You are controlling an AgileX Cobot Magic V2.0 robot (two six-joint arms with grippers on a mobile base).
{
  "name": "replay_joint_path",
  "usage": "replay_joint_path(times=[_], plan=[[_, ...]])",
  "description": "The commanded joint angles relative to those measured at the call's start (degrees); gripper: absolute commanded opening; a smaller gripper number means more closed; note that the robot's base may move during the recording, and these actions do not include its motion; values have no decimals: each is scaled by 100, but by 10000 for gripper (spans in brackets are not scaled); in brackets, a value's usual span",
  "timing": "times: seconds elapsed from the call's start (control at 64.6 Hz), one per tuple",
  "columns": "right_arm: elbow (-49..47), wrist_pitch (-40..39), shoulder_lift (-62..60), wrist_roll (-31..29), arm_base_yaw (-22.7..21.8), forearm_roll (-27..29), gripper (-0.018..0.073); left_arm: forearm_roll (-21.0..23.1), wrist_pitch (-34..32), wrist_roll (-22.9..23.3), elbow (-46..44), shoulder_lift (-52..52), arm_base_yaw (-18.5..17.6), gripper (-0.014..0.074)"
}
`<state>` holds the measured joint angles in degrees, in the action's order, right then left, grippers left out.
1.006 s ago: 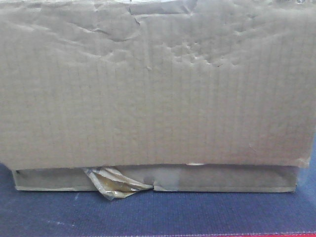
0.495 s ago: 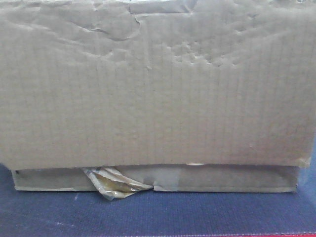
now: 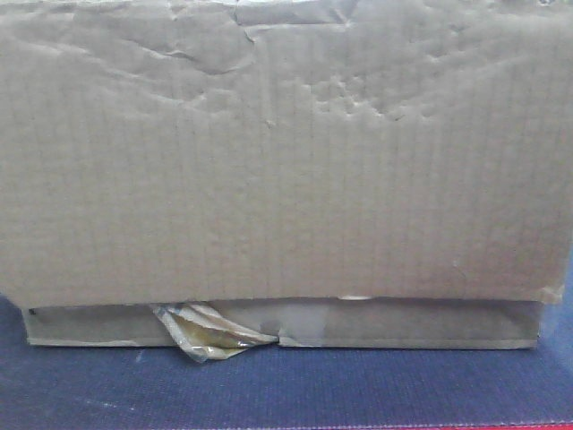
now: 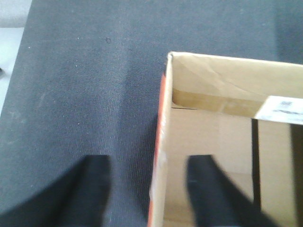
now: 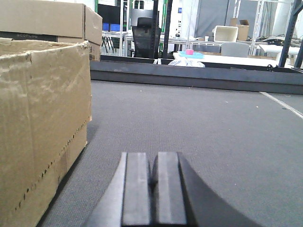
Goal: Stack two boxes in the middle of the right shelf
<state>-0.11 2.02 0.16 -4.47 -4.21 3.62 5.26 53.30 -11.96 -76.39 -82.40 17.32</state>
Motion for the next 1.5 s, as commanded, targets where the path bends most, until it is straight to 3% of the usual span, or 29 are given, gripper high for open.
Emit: replay_joint_path(times=[0.0, 0.248, 0.34, 0.495, 0.619, 0.882, 1.052, 1.176, 1.347, 1.408, 1.486], plan=[[11, -104, -16, -13, -19, -11, -160, -1, -145, -9, -48, -175, -60, 351], [11, -104, -16, -13, -19, -11, -160, -1, -146, -43, -48, -794, -172, 347], [11, -104, -16, -13, -19, -11, -160, -1, -131, -43, -48, -979, -172, 308], [11, -104, -16, -13, -19, -11, -160, -1, -176, -43, -48, -1113, -172, 129], [11, -104, -16, -13, -19, -11, -160, 65, -232, -43, -108, -1113, -172, -106], [11, -104, -16, -13, -19, -11, -160, 103, 180, 45, -905, -883, -41, -111], [11, -104, -16, -13, -19, -11, -160, 103, 482, 69, -2006, -682, 170, -111], [11, -104, -16, -13, -19, -11, -160, 27, 684, 725, -2942, -659, 219, -111], [11, -114, -16, -13, -19, -11, -160, -184, 1211, 1328, -3988, -659, -250, -111], [11, -114, -16, -13, -19, -11, -160, -526, 1387, 1756, -4288, -659, -692, -111], [11, -114, -16, -13, -19, -11, -160, -1274, 1569, 2318, -4572, -659, -1405, -111]])
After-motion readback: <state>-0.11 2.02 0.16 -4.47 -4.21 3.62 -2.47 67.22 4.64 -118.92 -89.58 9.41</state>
